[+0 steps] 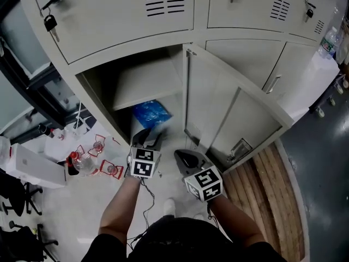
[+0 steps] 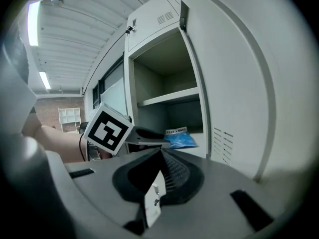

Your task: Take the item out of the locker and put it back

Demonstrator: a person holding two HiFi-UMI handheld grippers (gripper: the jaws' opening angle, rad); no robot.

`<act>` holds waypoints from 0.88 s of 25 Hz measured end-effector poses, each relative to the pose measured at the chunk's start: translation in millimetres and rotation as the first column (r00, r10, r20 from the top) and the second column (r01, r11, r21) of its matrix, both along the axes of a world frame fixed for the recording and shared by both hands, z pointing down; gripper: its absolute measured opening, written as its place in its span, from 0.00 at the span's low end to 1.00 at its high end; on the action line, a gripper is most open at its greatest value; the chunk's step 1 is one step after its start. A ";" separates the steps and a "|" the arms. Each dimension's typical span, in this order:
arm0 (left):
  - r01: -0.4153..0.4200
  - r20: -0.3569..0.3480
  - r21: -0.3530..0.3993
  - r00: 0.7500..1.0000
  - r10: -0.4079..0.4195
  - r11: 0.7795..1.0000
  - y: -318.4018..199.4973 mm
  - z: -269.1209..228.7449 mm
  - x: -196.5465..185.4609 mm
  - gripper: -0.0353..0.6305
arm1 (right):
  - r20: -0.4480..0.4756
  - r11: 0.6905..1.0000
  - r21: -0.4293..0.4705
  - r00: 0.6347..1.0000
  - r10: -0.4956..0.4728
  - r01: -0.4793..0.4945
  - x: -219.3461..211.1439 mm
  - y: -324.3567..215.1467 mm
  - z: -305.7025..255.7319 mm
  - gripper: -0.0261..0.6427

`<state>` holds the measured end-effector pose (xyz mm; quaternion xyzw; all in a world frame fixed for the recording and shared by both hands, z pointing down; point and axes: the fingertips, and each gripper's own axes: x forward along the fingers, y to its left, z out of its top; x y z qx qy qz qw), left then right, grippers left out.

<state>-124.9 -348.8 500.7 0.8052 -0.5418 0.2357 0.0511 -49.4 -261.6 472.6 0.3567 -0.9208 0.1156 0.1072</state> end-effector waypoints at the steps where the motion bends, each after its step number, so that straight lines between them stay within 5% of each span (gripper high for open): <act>1: 0.007 -0.006 0.006 1.000 -0.007 1.000 6.5 -3.4 1.5 0.32 | 0.001 1.000 0.003 1.000 -0.008 0.008 1.5 3.3 -1.2 0.03; 11: 0.146 -0.086 0.070 0.986 -0.139 0.987 92.5 -29.0 14.9 0.08 | -0.009 0.993 0.029 0.994 -0.111 0.111 24.4 49.4 -6.9 0.03; 22: 0.264 -0.191 0.079 0.950 -0.246 0.961 206.8 -48.2 28.2 0.06 | -0.003 0.976 0.030 0.976 -0.217 0.217 36.3 107.2 -8.9 0.03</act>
